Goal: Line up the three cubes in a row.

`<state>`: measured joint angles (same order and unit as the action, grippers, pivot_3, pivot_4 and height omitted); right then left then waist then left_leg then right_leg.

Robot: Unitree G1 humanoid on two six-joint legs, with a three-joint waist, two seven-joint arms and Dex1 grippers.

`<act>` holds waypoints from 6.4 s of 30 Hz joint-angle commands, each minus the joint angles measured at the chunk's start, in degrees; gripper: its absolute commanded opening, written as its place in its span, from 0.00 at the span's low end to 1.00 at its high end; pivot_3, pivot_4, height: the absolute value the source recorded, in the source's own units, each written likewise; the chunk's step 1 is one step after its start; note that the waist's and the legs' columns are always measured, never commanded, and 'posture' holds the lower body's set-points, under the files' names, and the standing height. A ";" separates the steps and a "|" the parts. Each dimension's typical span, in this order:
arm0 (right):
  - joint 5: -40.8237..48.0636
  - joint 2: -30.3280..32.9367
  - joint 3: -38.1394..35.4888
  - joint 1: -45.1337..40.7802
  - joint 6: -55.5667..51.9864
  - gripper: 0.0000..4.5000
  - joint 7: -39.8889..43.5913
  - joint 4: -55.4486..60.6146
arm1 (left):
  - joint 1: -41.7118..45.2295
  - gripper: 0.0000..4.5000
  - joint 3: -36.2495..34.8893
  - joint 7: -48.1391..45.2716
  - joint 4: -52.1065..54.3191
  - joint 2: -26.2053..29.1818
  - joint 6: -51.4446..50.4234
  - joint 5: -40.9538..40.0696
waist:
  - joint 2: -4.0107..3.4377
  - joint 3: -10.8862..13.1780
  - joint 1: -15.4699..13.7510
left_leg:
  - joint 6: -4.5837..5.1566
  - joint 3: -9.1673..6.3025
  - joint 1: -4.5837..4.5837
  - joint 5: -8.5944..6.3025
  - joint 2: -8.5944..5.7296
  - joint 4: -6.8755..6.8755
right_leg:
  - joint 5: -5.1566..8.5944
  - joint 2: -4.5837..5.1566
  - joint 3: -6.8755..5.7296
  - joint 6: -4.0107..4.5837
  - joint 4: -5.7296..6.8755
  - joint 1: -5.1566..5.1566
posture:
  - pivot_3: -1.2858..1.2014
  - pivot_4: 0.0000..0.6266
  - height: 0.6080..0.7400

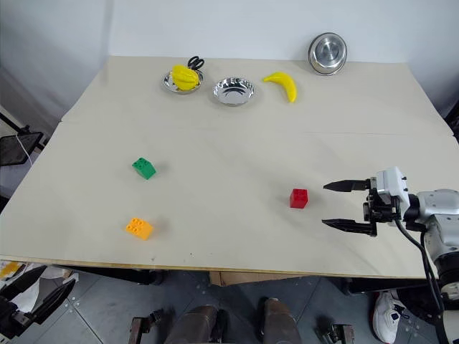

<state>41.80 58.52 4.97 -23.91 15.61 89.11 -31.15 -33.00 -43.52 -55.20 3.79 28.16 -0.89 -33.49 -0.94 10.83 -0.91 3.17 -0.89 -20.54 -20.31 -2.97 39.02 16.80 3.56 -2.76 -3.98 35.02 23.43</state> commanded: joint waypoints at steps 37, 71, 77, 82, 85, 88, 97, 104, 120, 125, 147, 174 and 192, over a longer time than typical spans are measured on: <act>0.63 -15.86 -23.31 13.27 -12.38 0.99 -5.87 22.69 | 73.90 1.00 34.57 3.45 -50.80 12.09 -2.64 21.13 | 0.07 0.00 -0.81 | -0.61 0.02 -0.02 0.27 0.01 0.17 | -0.11 -0.11 -0.14 -0.20 0.88 0.29 | 0.52 0.24 1.00; -0.24 -13.68 -39.29 33.98 -10.14 1.00 -4.29 25.63 | 98.75 0.33 56.66 -17.53 -69.32 -16.02 15.58 35.88 | 0.33 0.12 -0.53 | -0.56 0.15 -0.06 0.41 -0.12 0.26 | -0.20 -0.10 -0.02 -0.36 0.81 0.29 | 0.52 0.24 1.00; 0.15 -14.94 -40.22 36.49 -10.38 1.00 -5.93 28.30 | 100.52 0.33 54.80 -13.66 -72.04 -19.52 14.54 36.20 | 0.36 0.13 -0.78 | -0.54 0.12 -0.05 0.43 -0.14 0.28 | -0.20 -0.06 0.00 -0.36 0.81 0.28 | 0.52 0.24 1.00; -0.12 -15.85 -39.44 36.53 -10.38 1.00 -6.85 29.24 | 100.83 0.33 54.11 -13.84 -72.65 -20.72 15.16 36.22 | 0.36 0.13 -0.80 | -0.56 0.10 -0.05 0.44 -0.14 0.28 | -0.20 -0.06 -0.02 -0.36 0.81 0.28 | 0.52 0.24 1.00; -0.46 -16.26 -38.80 35.85 -10.53 1.00 -7.22 29.50 | 100.68 0.33 54.22 -14.87 -72.85 -21.14 15.25 36.51 | 0.36 0.13 -0.77 | -0.56 0.11 -0.05 0.44 -0.14 0.28 | -0.20 -0.06 -0.01 -0.36 0.81 0.28 | 0.52 0.24 1.00; -0.73 -16.38 -38.10 35.18 -10.59 1.00 -7.45 29.56 | 100.44 0.33 54.23 -15.75 -73.06 -21.40 15.67 36.65 | 0.36 0.13 -0.76 | -0.57 0.11 -0.04 0.45 -0.14 0.28 | -0.20 -0.06 -0.01 -0.36 0.82 0.28 | 0.52 0.24 1.00; -1.18 -16.51 -36.97 34.10 -10.56 1.00 -7.70 29.21 | 100.38 0.33 54.59 -13.75 -74.03 -22.06 15.77 38.29 | 0.35 0.13 -1.09 | -0.57 0.10 -0.04 0.45 -0.16 0.30 | -0.20 -0.05 -0.01 -0.36 0.82 0.27 | 0.52 0.24 1.00; -1.40 -16.76 -35.51 33.15 -10.82 1.00 -7.57 28.89 | 100.14 0.74 51.70 -15.51 -71.69 -21.93 18.66 35.61 | 0.35 0.13 -1.33 | -0.57 0.11 -0.05 0.45 -0.17 0.34 | -0.20 -0.05 -0.01 -0.36 0.84 0.28 | 0.52 0.24 1.00; -4.56 -16.02 -22.86 15.02 -12.26 1.00 0.25 18.27 | 70.37 1.00 33.32 -26.54 -23.85 8.06 1.57 13.94 | 0.26 0.08 0.23 | -0.71 -0.04 0.05 0.53 -0.10 0.32 | -0.16 -0.04 -0.05 -0.27 0.95 0.25 | 0.52 0.24 1.00; -5.39 -17.79 -17.45 7.43 -11.30 1.00 3.16 15.06 | 42.10 1.00 8.97 -12.23 -4.60 13.11 -9.29 5.47 | 0.27 0.10 1.39 | -0.65 0.03 0.15 0.43 0.00 0.12 | -0.12 -0.06 0.05 -0.21 0.91 0.25 | 0.52 0.24 1.00; 3.66 -11.03 -1.85 3.90 -4.62 1.00 3.39 16.51 | 6.51 1.00 6.00 3.75 15.41 -0.59 -7.99 3.20 | 0.25 0.07 -0.53 | -0.08 -0.06 0.17 0.08 0.00 0.13 | -0.01 -0.01 0.10 -0.02 0.45 -0.03 | 0.52 0.24 1.00; 0.21 -11.75 -16.34 18.36 -4.34 1.00 2.21 19.62 | 26.19 0.33 26.86 7.39 11.95 6.53 -16.07 7.34 | 0.20 0.00 -0.81 | -0.53 -0.06 0.23 0.27 0.01 0.11 | -0.03 -0.05 0.10 -0.05 0.57 -0.03 | 0.52 0.24 1.00; 0.32 -11.07 -31.32 35.01 -6.98 1.00 -2.79 29.03 | 90.49 0.33 54.16 -25.35 -60.26 -4.37 13.26 26.95 | 0.28 0.05 -0.30 | -0.54 0.09 -0.02 0.34 -0.09 0.10 | -0.16 -0.13 -0.03 -0.29 0.82 0.28 | 0.52 0.24 1.00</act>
<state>40.85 47.89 -24.04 10.46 9.01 87.08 -5.28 55.93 10.84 -80.04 -52.85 23.75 9.87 -7.77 -0.66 10.88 -1.20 2.63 -0.79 -20.56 -19.97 -3.05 39.12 16.64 3.41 -2.80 -4.27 35.84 23.72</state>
